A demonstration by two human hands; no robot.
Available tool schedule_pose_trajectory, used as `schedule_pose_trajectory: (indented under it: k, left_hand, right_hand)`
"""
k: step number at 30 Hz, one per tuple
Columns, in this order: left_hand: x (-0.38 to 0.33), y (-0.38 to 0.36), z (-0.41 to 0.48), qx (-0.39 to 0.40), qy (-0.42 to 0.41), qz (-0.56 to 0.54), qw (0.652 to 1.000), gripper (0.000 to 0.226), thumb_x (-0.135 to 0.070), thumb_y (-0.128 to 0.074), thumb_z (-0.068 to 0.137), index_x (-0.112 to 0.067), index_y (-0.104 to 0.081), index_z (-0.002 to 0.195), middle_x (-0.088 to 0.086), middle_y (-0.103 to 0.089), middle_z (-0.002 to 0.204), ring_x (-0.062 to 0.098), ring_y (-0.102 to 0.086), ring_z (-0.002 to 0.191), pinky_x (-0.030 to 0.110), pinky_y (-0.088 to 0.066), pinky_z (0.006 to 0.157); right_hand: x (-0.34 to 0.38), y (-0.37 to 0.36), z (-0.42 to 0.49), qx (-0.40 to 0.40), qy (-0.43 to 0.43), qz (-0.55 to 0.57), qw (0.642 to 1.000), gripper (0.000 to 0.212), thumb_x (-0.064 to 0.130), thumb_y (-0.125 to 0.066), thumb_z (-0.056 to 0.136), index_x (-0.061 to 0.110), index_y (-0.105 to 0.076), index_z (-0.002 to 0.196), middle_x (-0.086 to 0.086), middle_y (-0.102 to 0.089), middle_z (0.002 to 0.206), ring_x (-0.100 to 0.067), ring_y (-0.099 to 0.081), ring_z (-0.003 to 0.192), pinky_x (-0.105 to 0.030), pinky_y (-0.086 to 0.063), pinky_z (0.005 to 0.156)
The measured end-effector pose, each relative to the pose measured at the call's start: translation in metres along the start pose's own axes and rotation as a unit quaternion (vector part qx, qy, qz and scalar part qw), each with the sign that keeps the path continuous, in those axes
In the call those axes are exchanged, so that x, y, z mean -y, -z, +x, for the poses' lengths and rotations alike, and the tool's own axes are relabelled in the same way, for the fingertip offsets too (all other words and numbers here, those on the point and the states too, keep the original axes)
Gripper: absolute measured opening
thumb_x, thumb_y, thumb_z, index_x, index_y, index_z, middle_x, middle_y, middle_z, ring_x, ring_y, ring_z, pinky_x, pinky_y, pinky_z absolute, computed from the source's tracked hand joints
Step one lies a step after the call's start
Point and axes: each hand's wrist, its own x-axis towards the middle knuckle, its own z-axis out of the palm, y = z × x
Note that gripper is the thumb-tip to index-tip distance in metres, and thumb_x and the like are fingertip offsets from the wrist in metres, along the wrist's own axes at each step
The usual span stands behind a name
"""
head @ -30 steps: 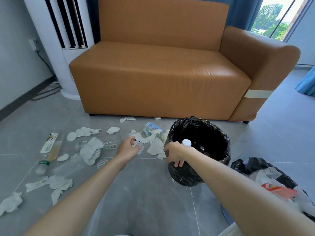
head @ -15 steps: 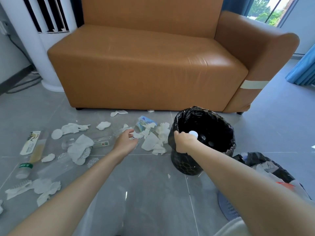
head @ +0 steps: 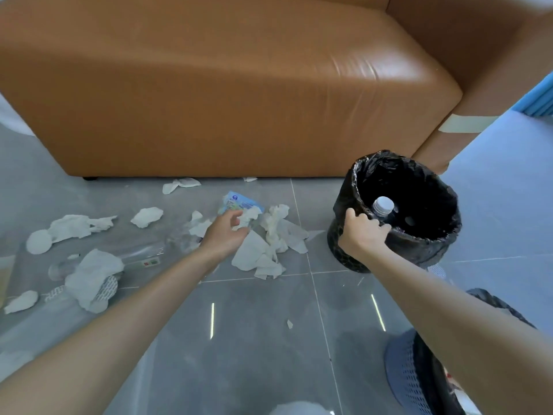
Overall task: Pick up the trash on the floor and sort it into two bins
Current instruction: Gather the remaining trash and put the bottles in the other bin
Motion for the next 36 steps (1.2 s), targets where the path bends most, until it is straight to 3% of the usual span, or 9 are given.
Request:
schedule_pose_trajectory:
  k: [3,7,10,19,23,26,31,36]
  left_hand:
    - [0.000,0.016,0.006,0.008,0.006,0.014,1.000,0.045,-0.013,-0.049,0.093,-0.018,-0.044,0.137,0.007,-0.050,0.135,0.018,-0.048,0.122,0.026,-0.039,0.089]
    - [-0.002,0.034,0.006,0.001,0.027,0.009,1.000,0.042,-0.014,-0.049,0.094,-0.016,-0.046,0.135,0.006,-0.052,0.133,0.017,-0.048,0.123,0.026,-0.038,0.091]
    - [-0.004,0.043,0.005,0.000,0.037,0.004,0.999,0.039,-0.013,-0.048,0.094,-0.016,-0.047,0.133,0.007,-0.053,0.131,0.020,-0.051,0.121,0.030,-0.041,0.094]
    - [0.024,0.063,0.022,-0.008,0.050,-0.001,0.999,0.040,-0.010,-0.049,0.094,-0.013,-0.047,0.134,0.009,-0.055,0.129,0.018,-0.052,0.117,0.022,-0.038,0.082]
    - [0.064,0.055,0.042,-0.015,0.061,-0.006,0.998,0.038,-0.010,-0.051,0.093,-0.013,-0.049,0.131,0.009,-0.056,0.129,0.018,-0.055,0.112,0.021,-0.038,0.081]
    - [0.095,0.039,0.053,-0.008,0.068,-0.002,0.998,0.039,-0.008,-0.050,0.093,-0.013,-0.049,0.132,0.007,-0.053,0.131,0.016,-0.054,0.107,0.023,-0.040,0.085]
    - [0.139,0.011,0.065,0.019,0.039,0.084,0.996,0.048,-0.009,-0.054,0.091,-0.013,-0.043,0.138,0.009,-0.045,0.139,0.023,-0.044,0.127,0.024,-0.031,0.102]
    - [0.169,-0.009,0.072,0.038,0.016,0.177,0.983,0.056,-0.010,-0.051,0.090,-0.018,-0.036,0.143,0.003,-0.031,0.146,0.023,-0.025,0.135,0.022,-0.022,0.106]
  right_hand:
    - [0.004,-0.005,0.011,0.042,-0.019,-0.007,0.999,0.040,0.017,-0.048,0.087,0.018,-0.040,0.127,-0.009,-0.044,0.133,-0.038,-0.037,0.125,-0.057,-0.026,0.104]
    - [0.014,-0.009,0.002,0.071,0.046,0.043,0.995,0.040,0.024,-0.048,0.087,0.019,-0.045,0.127,-0.008,-0.047,0.130,-0.032,-0.040,0.123,-0.045,-0.030,0.100]
    - [0.027,-0.008,-0.005,0.098,0.089,0.093,0.987,0.042,0.028,-0.048,0.089,0.024,-0.046,0.131,-0.006,-0.046,0.134,-0.030,-0.041,0.125,-0.043,-0.032,0.101]
    - [0.087,-0.045,-0.003,0.186,0.148,0.177,0.955,0.041,0.029,-0.052,0.090,0.025,-0.048,0.131,-0.007,-0.043,0.135,-0.029,-0.047,0.122,-0.040,-0.044,0.099]
    - [0.119,-0.083,0.010,0.193,0.173,0.201,0.945,0.044,0.023,-0.053,0.090,0.025,-0.045,0.134,-0.008,-0.037,0.140,-0.028,-0.045,0.123,-0.034,-0.045,0.095]
    - [0.134,-0.116,0.018,0.196,0.190,0.203,0.940,0.051,0.021,-0.055,0.091,0.027,-0.040,0.139,-0.006,-0.030,0.147,-0.029,-0.035,0.132,-0.034,-0.038,0.104]
    - [0.144,-0.159,0.022,0.197,0.185,0.168,0.948,0.069,0.009,-0.050,0.090,0.030,-0.021,0.149,-0.004,-0.019,0.153,-0.032,-0.031,0.129,-0.036,-0.036,0.104]
    - [0.146,-0.186,0.015,0.100,0.188,0.216,0.953,0.054,0.002,-0.051,0.084,0.021,-0.046,0.134,-0.007,-0.044,0.126,-0.030,-0.047,0.110,-0.037,-0.046,0.085]
